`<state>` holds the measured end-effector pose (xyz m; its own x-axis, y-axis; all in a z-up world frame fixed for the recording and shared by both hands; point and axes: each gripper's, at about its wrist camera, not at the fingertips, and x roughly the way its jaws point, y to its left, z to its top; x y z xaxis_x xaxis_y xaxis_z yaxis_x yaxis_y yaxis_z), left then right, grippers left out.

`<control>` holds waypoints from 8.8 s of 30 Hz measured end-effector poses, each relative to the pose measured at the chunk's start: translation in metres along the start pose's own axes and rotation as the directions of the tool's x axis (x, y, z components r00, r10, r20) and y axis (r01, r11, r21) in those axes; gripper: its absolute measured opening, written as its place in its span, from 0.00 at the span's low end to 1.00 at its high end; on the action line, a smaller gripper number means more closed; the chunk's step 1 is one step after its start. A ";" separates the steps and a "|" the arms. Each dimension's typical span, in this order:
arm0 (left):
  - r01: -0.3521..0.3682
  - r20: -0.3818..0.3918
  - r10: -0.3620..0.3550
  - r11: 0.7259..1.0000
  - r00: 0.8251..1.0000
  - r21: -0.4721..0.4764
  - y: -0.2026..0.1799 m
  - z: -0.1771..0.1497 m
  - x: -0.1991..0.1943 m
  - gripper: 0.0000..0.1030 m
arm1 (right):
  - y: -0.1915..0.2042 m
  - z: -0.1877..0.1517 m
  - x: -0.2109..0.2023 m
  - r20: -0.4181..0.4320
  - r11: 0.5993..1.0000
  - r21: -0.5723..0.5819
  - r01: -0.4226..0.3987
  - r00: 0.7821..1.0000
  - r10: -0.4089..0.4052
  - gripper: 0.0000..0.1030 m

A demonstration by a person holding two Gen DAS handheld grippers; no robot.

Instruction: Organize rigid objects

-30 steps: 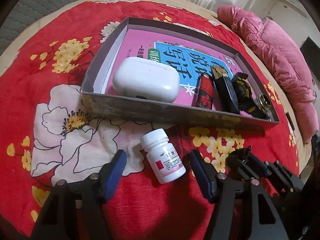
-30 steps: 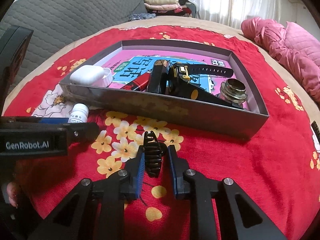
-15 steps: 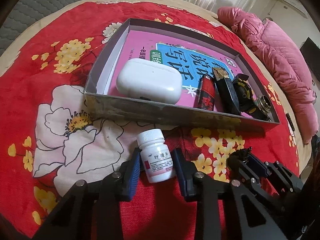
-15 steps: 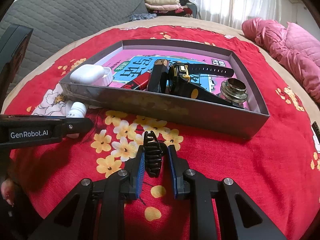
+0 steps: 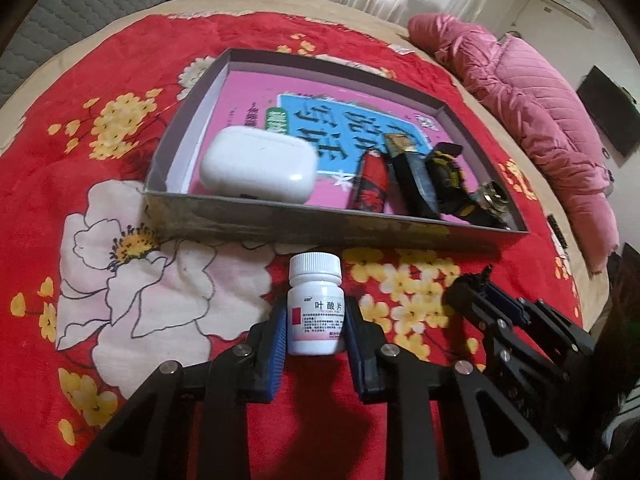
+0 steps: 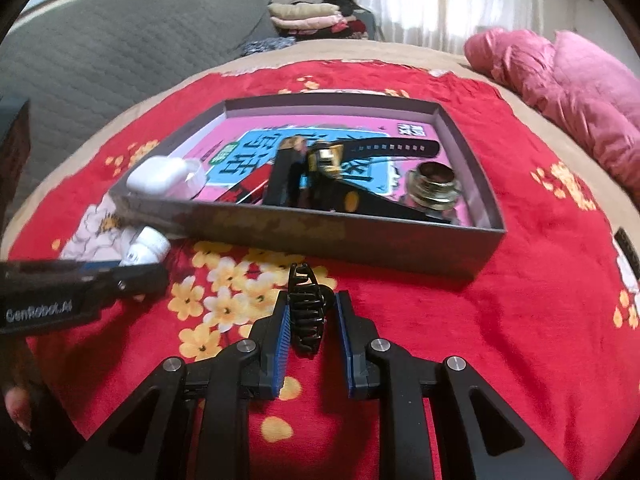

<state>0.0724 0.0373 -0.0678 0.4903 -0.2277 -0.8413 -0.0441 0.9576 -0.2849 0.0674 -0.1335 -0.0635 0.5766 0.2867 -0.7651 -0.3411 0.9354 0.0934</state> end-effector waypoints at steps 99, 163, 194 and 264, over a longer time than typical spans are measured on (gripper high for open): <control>-0.002 0.072 -0.006 0.994 0.997 0.111 -0.064 0.063 0.041 0.26 | -0.067 0.051 0.003 0.149 0.995 0.045 0.084 0.985 -0.090 0.21; -0.045 0.098 0.033 0.991 0.995 0.127 -0.062 0.068 0.048 0.26 | -0.059 0.048 -0.017 0.086 0.999 0.015 0.045 0.995 -0.046 0.28; -0.072 0.129 0.049 0.982 0.990 0.173 -0.065 0.054 0.029 0.56 | -0.048 0.048 -0.028 0.115 0.998 -0.015 0.061 0.992 -0.059 0.47; -0.137 0.237 0.112 0.986 0.965 0.095 -0.030 -0.006 -0.077 0.61 | 0.010 0.014 -0.092 0.149 0.998 0.030 0.049 0.987 -0.053 0.73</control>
<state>0.0308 0.0253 0.0032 0.6748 -0.0710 -0.7346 -0.0280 0.9922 -0.1216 0.0209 -0.1477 0.0167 0.6981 0.2646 -0.6653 -0.2900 0.9541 0.0751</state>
